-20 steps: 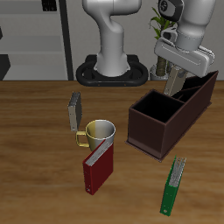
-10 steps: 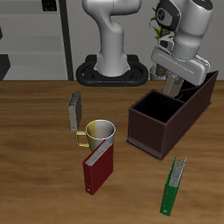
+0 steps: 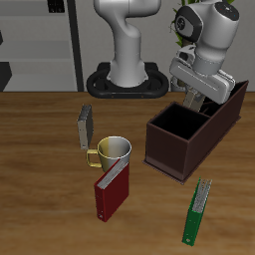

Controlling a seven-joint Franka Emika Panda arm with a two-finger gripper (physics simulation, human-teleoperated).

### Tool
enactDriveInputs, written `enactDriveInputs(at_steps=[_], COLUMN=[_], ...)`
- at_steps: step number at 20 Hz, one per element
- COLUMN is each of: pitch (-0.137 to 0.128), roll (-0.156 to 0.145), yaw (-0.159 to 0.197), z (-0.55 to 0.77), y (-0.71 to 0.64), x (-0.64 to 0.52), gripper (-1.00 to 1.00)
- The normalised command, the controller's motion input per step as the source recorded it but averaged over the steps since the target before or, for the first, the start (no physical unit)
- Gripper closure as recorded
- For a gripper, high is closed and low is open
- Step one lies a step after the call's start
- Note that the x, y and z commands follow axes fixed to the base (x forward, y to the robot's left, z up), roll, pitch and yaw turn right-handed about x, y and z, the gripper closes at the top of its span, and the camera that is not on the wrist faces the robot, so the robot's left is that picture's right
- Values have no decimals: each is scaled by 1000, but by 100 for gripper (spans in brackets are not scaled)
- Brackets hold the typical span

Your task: Place the right yellow book into the left desk caddy's front compartment

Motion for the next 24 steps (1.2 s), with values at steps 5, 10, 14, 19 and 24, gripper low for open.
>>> enactDriveInputs(at_steps=[5,10,14,19,24], pitch=[17,47,50,36,51], roll=[5,20,16,15,19], yaw=[8,-15,1,10,-17], z=[-131,-223,-254,-172,-109], y=[32,69,60,91,-39], x=[-6,17,59,29,16], gripper=[100,100,100,100,-100])
